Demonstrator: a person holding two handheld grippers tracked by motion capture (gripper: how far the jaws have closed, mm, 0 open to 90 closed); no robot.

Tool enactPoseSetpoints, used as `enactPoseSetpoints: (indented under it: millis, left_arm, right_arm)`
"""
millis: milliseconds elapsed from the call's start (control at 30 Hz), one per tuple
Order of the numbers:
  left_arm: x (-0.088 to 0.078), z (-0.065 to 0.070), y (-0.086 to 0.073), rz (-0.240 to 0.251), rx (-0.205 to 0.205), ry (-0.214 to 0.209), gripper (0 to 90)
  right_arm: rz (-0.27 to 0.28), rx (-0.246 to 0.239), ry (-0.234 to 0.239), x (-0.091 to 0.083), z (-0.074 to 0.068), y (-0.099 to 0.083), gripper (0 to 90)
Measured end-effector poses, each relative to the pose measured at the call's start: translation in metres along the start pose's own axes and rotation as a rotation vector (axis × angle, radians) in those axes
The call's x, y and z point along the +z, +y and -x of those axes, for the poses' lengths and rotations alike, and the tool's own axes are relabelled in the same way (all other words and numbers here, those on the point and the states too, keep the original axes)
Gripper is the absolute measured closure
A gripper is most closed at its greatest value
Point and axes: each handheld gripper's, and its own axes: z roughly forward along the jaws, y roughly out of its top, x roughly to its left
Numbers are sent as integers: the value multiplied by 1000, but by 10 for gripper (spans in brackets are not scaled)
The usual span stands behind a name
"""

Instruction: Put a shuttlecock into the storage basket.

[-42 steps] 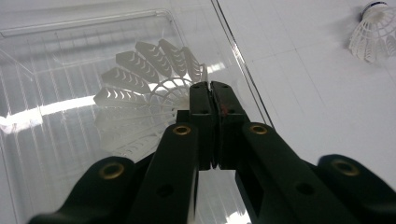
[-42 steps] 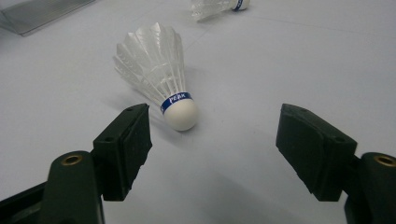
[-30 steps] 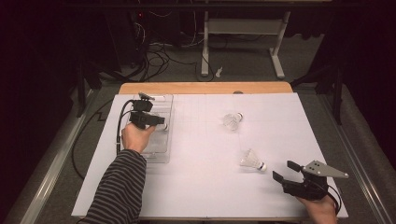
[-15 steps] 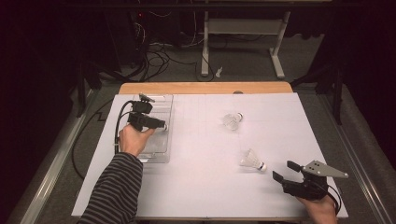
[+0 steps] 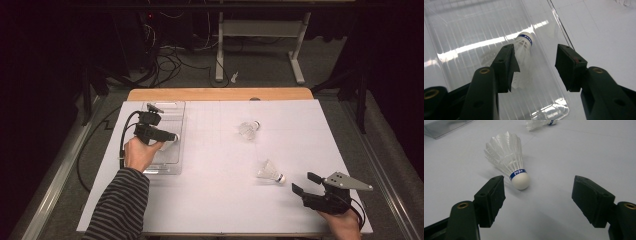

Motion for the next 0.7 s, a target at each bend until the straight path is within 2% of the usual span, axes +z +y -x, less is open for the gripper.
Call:
enactPoseSetpoints:
  millis: [333,567,700]
  left_arm:
    - [-6,1,-12,24,10,-5,468]
    - [-13,5,-18,65,14,16,408]
    - [-16,6,-22,83,24,12,411]
  right_arm:
    - [3,-2,-2,0,0,0,270]
    - [2,-1,-3,0,0,0,270]
    - [3,-1,-3,0,0,0,270]
